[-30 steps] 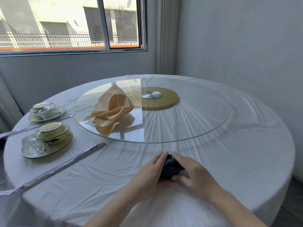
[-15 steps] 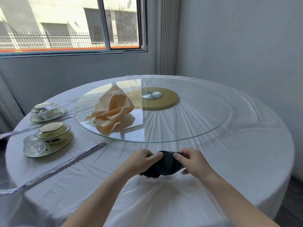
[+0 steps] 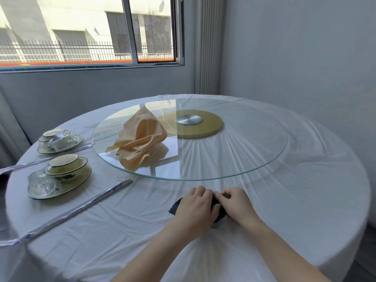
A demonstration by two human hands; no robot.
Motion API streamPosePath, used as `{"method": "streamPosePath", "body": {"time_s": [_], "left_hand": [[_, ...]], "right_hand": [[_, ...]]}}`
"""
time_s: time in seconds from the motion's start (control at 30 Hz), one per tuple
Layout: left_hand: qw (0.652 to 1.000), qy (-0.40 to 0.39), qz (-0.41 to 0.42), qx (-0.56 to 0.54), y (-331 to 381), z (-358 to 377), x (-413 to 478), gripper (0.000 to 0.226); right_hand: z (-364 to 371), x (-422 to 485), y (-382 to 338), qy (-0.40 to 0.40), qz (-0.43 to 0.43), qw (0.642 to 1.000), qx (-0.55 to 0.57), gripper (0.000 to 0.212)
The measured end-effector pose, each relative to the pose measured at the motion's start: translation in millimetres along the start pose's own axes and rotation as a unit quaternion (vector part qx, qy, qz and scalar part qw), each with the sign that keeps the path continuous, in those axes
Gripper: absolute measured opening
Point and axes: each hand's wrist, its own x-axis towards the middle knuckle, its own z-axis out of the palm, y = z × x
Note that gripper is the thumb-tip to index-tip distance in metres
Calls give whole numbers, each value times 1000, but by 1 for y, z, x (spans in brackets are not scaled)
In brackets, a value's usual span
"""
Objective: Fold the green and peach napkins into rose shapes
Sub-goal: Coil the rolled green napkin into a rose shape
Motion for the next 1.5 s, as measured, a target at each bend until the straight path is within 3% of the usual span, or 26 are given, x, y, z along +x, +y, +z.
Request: {"method": "streamPosePath", "body": {"time_s": [0.13, 0.23, 0.33, 0.47, 0.57, 0.77, 0.97, 1.03, 1.1, 1.27, 1.4, 1.5], "left_hand": [[997, 49, -2, 57, 1, 11, 1, 41], [995, 78, 10, 69, -1, 18, 3, 29], [994, 78, 2, 75, -1, 19, 3, 28], [991, 99, 0, 88, 1, 22, 3, 31], [988, 114, -8, 104, 3, 22, 1, 28], [989, 69, -29, 128, 7, 22, -1, 44], [992, 32, -42, 112, 12, 13, 0, 45], [995, 23, -51, 80, 16, 5, -1, 40], [995, -35, -66, 65, 17, -1, 1, 47], [989, -112, -69, -71, 12, -25, 0, 89], [973, -40, -122, -190, -16, -40, -6, 70], [960, -8, -218, -178, -45, -43, -17, 55]], "right_hand": [[-12, -3, 2, 33, -52, 991, -116, 22], [-18, -5, 7, 44, -71, 974, -209, 25], [-16, -4, 9, 30, -49, 968, -246, 26], [-19, 6, -1, -6, -18, 980, -201, 36], [-12, 9, -5, -18, -29, 977, -212, 29], [-13, 7, 3, 23, -42, 976, -211, 28], [-22, -5, 11, 41, -49, 973, -221, 28], [-22, -9, 14, 34, -85, 955, -282, 27], [-21, -11, 14, 35, -110, 946, -303, 25], [-33, -8, 12, 73, -90, 983, -144, 22], [-43, -11, 9, 98, -146, 969, -172, 23], [-40, -18, 2, 113, -214, 955, -175, 26]]}}
